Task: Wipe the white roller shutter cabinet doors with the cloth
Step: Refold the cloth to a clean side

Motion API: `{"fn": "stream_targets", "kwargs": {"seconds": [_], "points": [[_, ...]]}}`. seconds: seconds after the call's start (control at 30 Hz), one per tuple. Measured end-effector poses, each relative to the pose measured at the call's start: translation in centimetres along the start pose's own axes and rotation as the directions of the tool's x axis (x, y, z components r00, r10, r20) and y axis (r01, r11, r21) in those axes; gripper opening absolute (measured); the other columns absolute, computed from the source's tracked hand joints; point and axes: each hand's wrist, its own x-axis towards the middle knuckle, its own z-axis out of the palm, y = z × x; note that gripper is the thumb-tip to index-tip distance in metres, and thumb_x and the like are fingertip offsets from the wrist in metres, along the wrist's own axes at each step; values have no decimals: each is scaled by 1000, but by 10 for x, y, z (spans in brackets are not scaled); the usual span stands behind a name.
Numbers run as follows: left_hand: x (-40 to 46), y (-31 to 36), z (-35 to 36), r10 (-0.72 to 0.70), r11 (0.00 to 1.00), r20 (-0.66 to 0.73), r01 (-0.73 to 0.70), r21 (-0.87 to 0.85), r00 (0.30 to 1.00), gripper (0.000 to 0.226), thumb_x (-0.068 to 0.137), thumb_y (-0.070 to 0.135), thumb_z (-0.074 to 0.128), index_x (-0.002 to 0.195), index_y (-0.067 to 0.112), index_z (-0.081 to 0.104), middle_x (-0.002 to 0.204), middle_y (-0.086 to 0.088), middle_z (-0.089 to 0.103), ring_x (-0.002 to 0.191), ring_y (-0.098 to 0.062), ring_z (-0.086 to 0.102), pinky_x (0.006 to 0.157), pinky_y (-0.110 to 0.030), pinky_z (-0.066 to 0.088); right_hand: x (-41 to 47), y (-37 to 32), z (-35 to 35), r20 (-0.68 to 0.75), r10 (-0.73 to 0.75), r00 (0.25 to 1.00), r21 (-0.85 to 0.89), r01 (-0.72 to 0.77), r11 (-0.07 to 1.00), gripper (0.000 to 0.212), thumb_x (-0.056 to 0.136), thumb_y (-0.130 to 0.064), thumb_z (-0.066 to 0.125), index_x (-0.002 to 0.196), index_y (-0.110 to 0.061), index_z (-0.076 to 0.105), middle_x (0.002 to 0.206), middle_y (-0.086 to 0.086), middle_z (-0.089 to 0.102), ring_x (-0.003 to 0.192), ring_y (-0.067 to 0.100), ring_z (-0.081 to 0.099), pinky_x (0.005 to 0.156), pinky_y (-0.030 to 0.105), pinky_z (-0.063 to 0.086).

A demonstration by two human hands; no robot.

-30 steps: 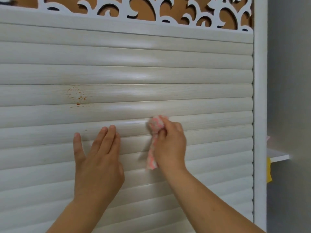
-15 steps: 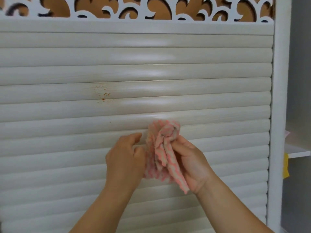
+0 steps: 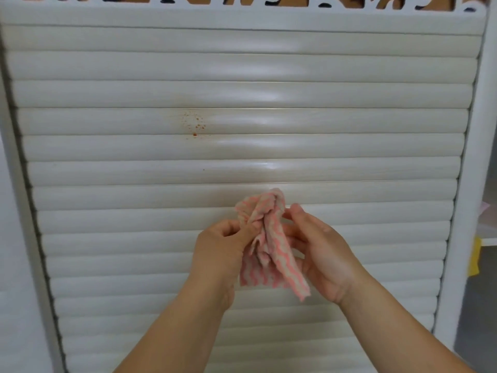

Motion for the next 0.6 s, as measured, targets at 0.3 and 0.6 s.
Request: {"fn": "stream_targets", "kwargs": {"seconds": [0.3,0.6], "points": [[-1,-3,-12,-122,987,-42,117,-107,992,33,89,11,58,56,15,55,46,5,54,42,-5,50,52,-20,44,0,-3,-1,101,113,988,177,-130,976,50,74,-10,60,120,10,55,115,32,61,110,45,57,91,49,50],[-1,-6,-13,-132,980,-51,123,-154,990,23,89,15,59,66,12,57,60,-3,56,58,-14,51,62,-27,45,-3,-5,1,-48,-22,999,-2,22,1000,23,92,-13,55,106,1,65,100,20,71,95,32,68,82,38,55]]}}
